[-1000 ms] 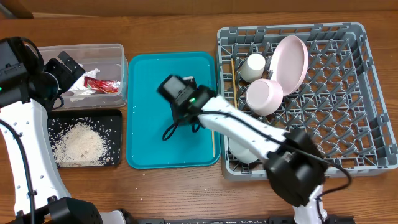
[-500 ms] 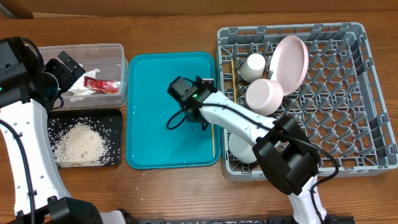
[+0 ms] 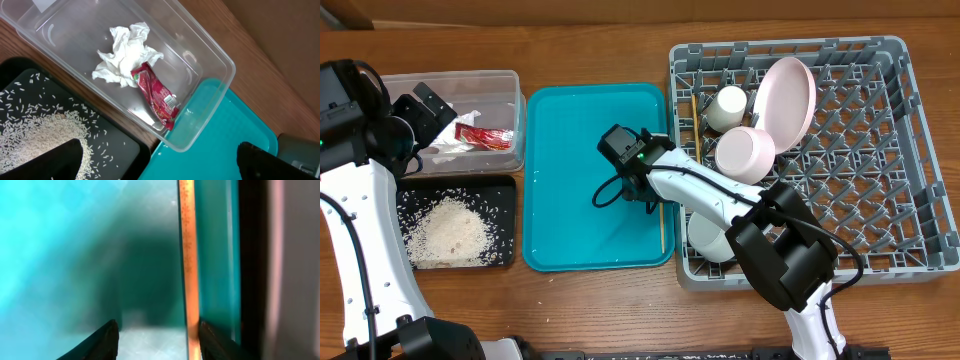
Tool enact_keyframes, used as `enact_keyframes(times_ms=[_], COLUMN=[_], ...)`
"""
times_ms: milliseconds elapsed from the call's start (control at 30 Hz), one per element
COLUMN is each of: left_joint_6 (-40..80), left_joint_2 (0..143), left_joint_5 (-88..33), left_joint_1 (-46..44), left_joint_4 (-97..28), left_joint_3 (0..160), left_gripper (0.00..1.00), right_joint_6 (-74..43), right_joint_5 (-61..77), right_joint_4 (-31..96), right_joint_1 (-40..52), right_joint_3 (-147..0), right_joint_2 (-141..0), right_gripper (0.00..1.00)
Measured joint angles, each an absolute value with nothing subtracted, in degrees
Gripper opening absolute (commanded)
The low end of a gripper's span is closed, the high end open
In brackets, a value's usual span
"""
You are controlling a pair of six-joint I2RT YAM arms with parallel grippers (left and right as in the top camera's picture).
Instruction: Sort waste into correct bins and load items into the dishwasher
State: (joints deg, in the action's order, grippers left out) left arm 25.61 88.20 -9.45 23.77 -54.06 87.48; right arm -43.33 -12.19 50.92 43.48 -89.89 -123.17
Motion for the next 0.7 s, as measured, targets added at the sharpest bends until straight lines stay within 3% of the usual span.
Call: enact_keyframes(times_ms=[67, 267, 433, 700], left_joint_6=[25.6, 25.6, 25.6, 25.6], left_joint_2=[88.2, 88.2, 88.2, 88.2], left_joint_5=[-9.5, -9.5, -9.5, -9.5], left_joint_1=[23.8, 23.8, 23.8, 23.8], left_joint_4=[-54.1, -54.0, -54.1, -54.1], left_joint_3=[87.5, 87.5, 87.5, 87.5], left_gripper=[1.0, 1.0, 1.0, 1.0], right_joint_6=[-43.4, -43.2, -43.2, -43.3], right_joint_5=[-10.7, -6.7, -6.0, -8.6], right_joint_4=[50.3, 49.0, 49.1, 49.4], right_joint_1=[43.5, 43.5, 43.5, 43.5], right_joint_3=[-89.8, -89.8, -89.8, -89.4], right_joint_2=[-123.2, -123.2, -123.2, -123.2], right_gripper=[0.52, 0.32, 0.21, 0.12])
